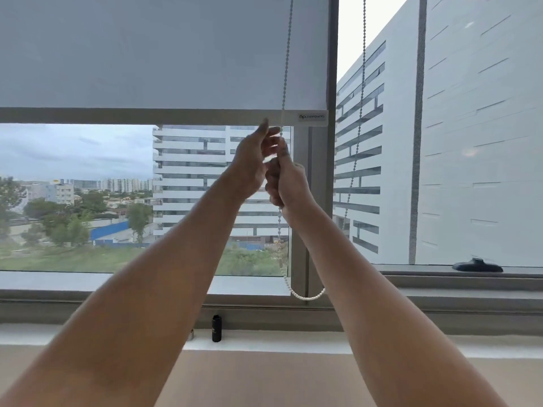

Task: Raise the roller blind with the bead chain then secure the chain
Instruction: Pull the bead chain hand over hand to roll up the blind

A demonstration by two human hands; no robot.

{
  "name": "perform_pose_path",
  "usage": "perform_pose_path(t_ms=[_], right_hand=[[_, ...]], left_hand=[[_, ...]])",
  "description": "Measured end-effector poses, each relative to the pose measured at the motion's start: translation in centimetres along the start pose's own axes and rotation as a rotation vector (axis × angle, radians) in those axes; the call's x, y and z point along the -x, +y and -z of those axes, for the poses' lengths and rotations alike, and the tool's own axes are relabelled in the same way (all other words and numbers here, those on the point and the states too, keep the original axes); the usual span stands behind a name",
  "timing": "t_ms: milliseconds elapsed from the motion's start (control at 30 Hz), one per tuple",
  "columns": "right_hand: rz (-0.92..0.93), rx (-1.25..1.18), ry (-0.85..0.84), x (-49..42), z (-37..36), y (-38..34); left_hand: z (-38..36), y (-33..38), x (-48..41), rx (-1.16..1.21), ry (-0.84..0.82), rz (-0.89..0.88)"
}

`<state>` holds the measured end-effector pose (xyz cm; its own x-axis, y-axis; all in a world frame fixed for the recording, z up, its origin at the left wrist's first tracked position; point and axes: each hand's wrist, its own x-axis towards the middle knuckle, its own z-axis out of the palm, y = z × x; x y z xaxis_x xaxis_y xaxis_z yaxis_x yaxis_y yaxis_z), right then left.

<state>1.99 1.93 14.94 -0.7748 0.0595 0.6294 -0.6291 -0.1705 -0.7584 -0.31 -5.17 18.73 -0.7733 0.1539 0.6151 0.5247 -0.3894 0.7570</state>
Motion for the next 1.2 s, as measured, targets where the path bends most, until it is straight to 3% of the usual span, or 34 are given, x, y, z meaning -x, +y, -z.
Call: perform_pose_path(t_ms=[167, 567, 800, 1067, 1200], right_hand=[[-0.025, -0.058, -0.015, 0.0, -0.6, 0.0], [-0.007, -0.004, -0.036, -0.3, 0.3, 0.6], [-0.064, 0.163, -0.046, 2.2, 2.7, 7.3], [-0.231, 0.06, -0.15, 5.8, 4.9, 13.8], [-0.326, 0.157, -0.204, 7.5, 6.1, 15.7]], left_hand=[[-3.3, 4.5, -2.3, -0.067, -0.048, 0.012], [-3.5, 3.3, -2.3, 0.16, -0.074, -0.104], [-0.8, -4.3, 0.1, 0.161, -0.064, -0.103], [1.3, -11.3, 3.8, 0.182, -0.022, -0.049], [2.3, -14.1, 5.7, 0.201, 0.009, -0.014]])
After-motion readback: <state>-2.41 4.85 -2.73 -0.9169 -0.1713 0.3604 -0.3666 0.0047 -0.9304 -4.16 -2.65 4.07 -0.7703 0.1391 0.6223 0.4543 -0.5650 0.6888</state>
